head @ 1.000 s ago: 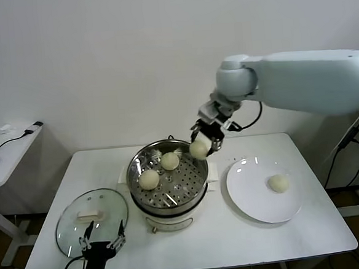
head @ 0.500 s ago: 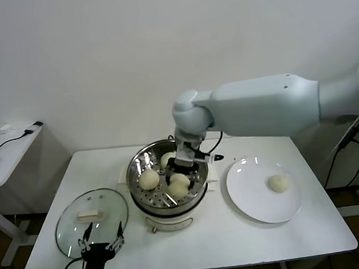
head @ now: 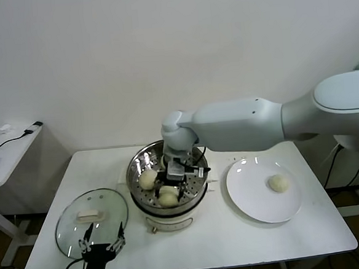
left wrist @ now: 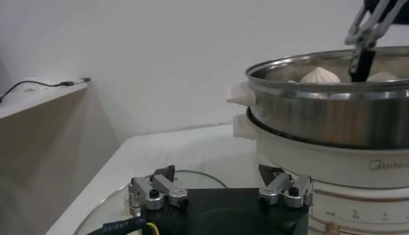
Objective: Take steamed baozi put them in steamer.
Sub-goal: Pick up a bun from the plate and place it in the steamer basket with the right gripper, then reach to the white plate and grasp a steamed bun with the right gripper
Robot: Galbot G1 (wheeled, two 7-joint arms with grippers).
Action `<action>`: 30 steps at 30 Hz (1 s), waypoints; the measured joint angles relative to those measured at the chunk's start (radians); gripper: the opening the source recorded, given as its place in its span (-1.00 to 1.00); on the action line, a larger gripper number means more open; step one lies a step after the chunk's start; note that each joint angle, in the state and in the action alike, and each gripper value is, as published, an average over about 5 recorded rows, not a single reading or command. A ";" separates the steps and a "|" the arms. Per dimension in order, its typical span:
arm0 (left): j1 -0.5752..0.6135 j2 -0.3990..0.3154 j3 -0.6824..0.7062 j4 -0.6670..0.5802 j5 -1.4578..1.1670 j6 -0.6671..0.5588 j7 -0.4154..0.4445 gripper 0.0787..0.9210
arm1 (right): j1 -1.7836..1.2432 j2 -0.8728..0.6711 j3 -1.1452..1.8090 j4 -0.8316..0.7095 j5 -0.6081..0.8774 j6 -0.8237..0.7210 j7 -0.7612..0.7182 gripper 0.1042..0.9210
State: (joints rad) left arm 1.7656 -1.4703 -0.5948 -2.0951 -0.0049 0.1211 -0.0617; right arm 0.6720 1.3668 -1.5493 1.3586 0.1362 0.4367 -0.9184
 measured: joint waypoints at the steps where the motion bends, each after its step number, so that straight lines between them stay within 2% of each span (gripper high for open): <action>1: 0.001 0.000 0.000 -0.001 0.000 0.000 0.000 0.77 | -0.002 0.001 0.001 -0.004 -0.002 0.005 0.004 0.66; 3: 0.002 0.000 0.000 -0.001 0.000 -0.001 -0.002 0.77 | -0.002 0.000 0.003 -0.008 -0.002 0.017 0.011 0.73; 9: 0.004 -0.001 0.001 -0.002 0.000 -0.003 -0.003 0.77 | 0.031 -0.024 0.004 -0.009 0.031 0.048 0.000 0.76; 17: 0.003 -0.001 0.004 -0.002 -0.001 -0.004 -0.002 0.77 | 0.146 -0.131 -0.038 -0.036 0.173 0.039 -0.069 0.76; 23: -0.006 0.003 0.004 -0.001 -0.005 -0.005 -0.001 0.77 | 0.256 -0.282 -0.155 -0.034 0.284 -0.087 -0.086 0.76; 30: -0.011 0.003 -0.003 0.007 -0.008 -0.007 0.002 0.77 | 0.268 -0.492 -0.255 -0.048 0.303 -0.266 -0.081 0.76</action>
State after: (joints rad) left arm 1.7548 -1.4672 -0.5973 -2.0881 -0.0133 0.1146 -0.0596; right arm 0.9399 0.8747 -1.8045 1.3102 0.4394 0.1704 -0.9999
